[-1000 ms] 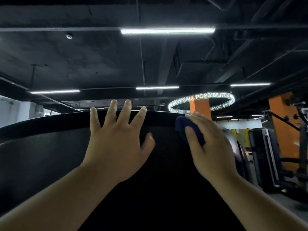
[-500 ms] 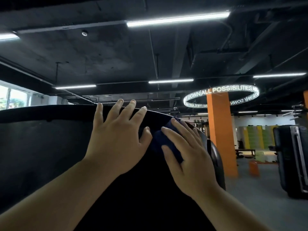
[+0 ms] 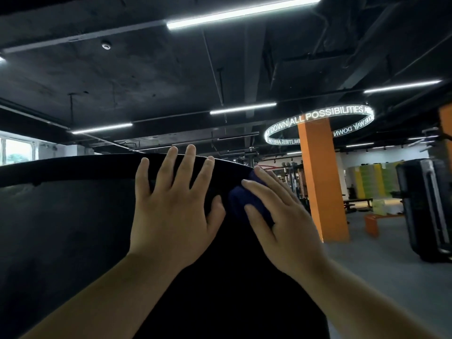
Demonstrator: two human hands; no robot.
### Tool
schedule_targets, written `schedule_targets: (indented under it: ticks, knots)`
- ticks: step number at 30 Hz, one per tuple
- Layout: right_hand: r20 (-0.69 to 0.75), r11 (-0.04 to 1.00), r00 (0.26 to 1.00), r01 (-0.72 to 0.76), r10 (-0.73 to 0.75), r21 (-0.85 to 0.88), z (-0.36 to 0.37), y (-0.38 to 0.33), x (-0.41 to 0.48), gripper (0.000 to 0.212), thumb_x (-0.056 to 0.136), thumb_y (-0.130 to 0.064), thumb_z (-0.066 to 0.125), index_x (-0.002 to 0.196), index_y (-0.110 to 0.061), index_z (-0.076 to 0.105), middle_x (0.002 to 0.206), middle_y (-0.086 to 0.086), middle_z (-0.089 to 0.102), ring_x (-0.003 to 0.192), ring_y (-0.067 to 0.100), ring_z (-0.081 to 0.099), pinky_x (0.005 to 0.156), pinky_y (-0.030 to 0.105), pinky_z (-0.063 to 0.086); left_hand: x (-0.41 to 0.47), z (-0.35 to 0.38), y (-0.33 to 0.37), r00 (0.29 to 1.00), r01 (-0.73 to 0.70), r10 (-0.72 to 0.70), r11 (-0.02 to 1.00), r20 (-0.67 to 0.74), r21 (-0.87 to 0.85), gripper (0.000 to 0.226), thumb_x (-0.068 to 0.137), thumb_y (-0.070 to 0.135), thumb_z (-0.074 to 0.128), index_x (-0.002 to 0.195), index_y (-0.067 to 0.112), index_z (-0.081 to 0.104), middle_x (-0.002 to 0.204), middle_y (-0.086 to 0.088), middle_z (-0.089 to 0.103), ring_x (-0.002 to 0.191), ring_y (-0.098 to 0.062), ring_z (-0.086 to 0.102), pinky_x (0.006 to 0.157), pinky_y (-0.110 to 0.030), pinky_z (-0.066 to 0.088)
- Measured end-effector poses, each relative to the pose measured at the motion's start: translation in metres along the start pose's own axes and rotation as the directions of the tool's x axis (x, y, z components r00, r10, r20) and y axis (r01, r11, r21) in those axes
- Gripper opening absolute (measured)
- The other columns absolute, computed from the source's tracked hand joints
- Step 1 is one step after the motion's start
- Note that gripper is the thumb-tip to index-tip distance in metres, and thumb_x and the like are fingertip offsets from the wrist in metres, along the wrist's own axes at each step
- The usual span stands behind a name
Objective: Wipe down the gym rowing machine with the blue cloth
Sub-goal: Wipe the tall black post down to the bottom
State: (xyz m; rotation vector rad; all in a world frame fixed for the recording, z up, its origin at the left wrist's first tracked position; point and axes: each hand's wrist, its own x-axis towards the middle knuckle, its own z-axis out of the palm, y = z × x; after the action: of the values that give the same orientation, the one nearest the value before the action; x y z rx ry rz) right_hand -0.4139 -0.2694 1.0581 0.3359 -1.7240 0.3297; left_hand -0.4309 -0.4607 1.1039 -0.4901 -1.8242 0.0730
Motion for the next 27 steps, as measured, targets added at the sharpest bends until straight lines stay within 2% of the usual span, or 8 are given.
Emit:
schedule_targets:
  ticks: [3,6,10,12,15,19,23,27]
  knots:
    - [0.003,0.997,0.997,-0.077,0.077,0.014,-0.008,0.008,0.036,0.040,0.101,-0.044,0.040,0.138,-0.033,0.050,0.143,-0.012,0.051,0.128,0.009,0.049,0.100,0.024,0.042,-0.001,0.000,-0.001,1.000,-0.030,0.030,0.999,-0.008,0.014,0.066,0.093,0.052,0.027,0.146,0.017,0.043,0.154,-0.005,0.039,0.143,-0.033,0.032,0.114,-0.062,0.015]
    - [-0.079,0.972,0.971,-0.218,0.225,0.090,0.002,0.007,0.025,0.037,0.102,-0.040,0.042,0.138,-0.034,0.049,0.138,-0.015,0.053,0.122,0.004,0.050,0.090,0.006,0.036,-0.005,0.001,-0.003,0.997,-0.074,0.074,0.997,-0.013,0.030,0.065,0.093,0.051,0.027,0.148,0.019,0.040,0.155,-0.002,0.037,0.144,-0.032,0.030,0.114,-0.063,0.015]
    - [-0.117,0.987,0.980,-0.154,0.159,0.048,0.017,-0.006,-0.050,0.043,0.102,-0.048,0.034,0.142,-0.035,0.041,0.155,-0.012,0.034,0.145,0.011,0.031,0.111,0.048,0.040,-0.009,0.004,-0.002,0.990,-0.138,0.138,0.989,0.004,0.051,0.066,0.093,0.052,0.026,0.150,0.021,0.037,0.157,-0.004,0.034,0.146,-0.033,0.026,0.115,-0.063,0.014]
    - [-0.057,0.995,0.994,-0.095,0.097,0.038,0.011,0.006,-0.052,0.043,0.102,-0.049,0.033,0.143,-0.036,0.038,0.157,-0.012,0.030,0.146,0.013,0.030,0.110,0.052,0.040,-0.010,0.004,-0.001,0.991,-0.137,0.136,0.989,0.009,0.059,0.066,0.093,0.052,0.026,0.150,0.021,0.036,0.158,-0.005,0.033,0.146,-0.034,0.025,0.115,-0.064,0.014]
    - [-0.036,0.988,0.988,-0.151,0.153,0.039,-0.001,0.018,-0.011,0.043,0.102,-0.046,0.035,0.141,-0.033,0.043,0.152,-0.012,0.038,0.138,0.013,0.040,0.108,0.037,0.042,-0.010,0.003,0.000,0.991,-0.131,0.130,0.989,0.015,0.068,0.066,0.092,0.051,0.026,0.150,0.020,0.036,0.157,-0.006,0.033,0.146,-0.035,0.025,0.115,-0.064,0.013]
    - [-0.098,0.966,0.969,-0.209,0.226,0.153,-0.002,0.028,0.017,0.037,0.102,-0.037,0.041,0.137,-0.028,0.051,0.133,-0.011,0.057,0.116,0.007,0.055,0.090,0.015,0.044,-0.011,0.003,0.003,0.994,-0.107,0.107,0.991,0.003,0.074,0.066,0.092,0.049,0.028,0.150,0.019,0.036,0.158,-0.006,0.032,0.146,-0.034,0.024,0.117,-0.062,0.011]
    - [-0.082,0.992,0.993,-0.081,0.089,0.099,0.011,0.028,-0.045,0.042,0.102,-0.040,0.039,0.142,-0.028,0.044,0.153,-0.003,0.040,0.145,0.016,0.031,0.116,0.041,0.032,-0.017,0.004,0.016,0.999,-0.045,0.045,0.999,-0.018,0.029,0.064,0.092,0.045,0.031,0.151,0.021,0.036,0.159,-0.006,0.029,0.149,-0.031,0.019,0.119,-0.059,0.006]
    - [0.040,0.983,0.987,0.152,-0.157,0.106,-0.003,0.057,-0.044,0.043,0.102,-0.041,0.040,0.142,-0.028,0.046,0.157,0.001,0.035,0.149,0.020,0.026,0.119,0.048,0.027,-0.026,0.009,0.050,1.000,0.013,-0.013,1.000,-0.016,0.000,0.064,0.091,0.046,0.034,0.151,0.024,0.035,0.162,-0.006,0.023,0.150,-0.032,0.011,0.119,-0.058,0.001]
